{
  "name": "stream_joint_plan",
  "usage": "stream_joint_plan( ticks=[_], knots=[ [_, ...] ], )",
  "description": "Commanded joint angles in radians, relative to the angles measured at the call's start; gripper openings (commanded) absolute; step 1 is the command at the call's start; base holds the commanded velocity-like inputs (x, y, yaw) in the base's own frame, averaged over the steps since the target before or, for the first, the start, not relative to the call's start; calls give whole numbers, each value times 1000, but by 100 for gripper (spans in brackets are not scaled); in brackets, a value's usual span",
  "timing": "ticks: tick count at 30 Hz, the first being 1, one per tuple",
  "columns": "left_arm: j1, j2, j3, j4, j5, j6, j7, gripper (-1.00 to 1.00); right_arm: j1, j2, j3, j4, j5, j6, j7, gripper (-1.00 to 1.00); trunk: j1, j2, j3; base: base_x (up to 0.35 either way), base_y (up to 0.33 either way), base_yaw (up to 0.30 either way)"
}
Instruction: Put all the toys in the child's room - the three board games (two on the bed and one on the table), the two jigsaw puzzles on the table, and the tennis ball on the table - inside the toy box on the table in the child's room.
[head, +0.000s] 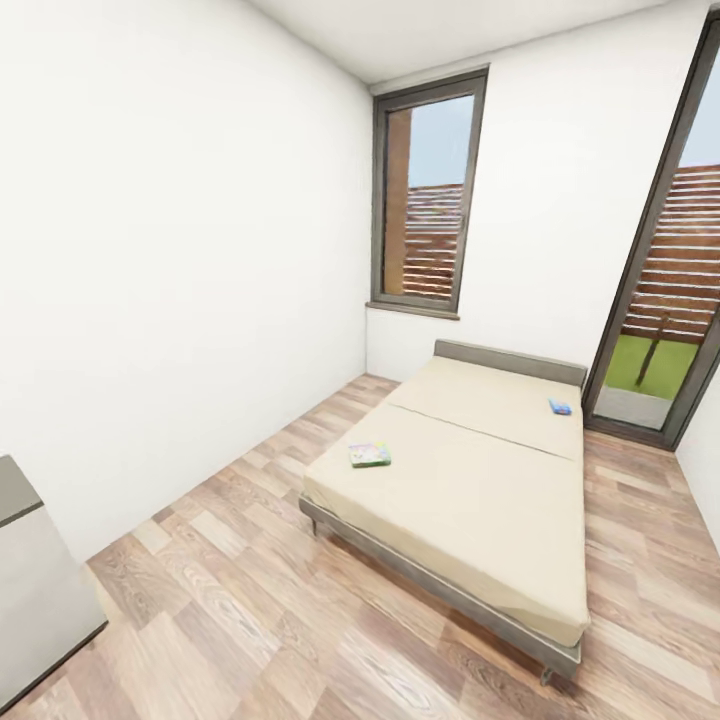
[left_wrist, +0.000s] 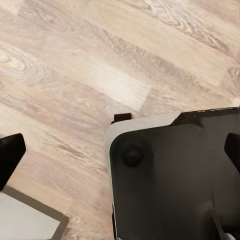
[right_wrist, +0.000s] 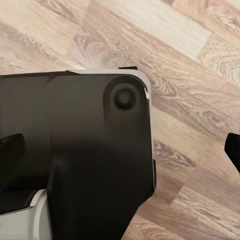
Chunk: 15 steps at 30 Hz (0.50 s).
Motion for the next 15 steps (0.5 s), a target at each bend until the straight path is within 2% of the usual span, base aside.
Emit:
stream_joint_plan(
  ticks=[1,7,15],
  knots=[
    [0,1,-7,2,-2,-10,1,100,0,2,-1,1,-5,-4,1,100,1,-1,0,240,219,-25],
    [0,-3,-7,9,-3,-71,1,100,0,13,0,1,-5,-6,-5,100,1,-1,0,281,124,-10],
    [0,-2,-8,11,-2,-90,1,100,0,15,0,1,-5,-11,-10,100,1,-1,-1,297,15,-1]
  ],
)
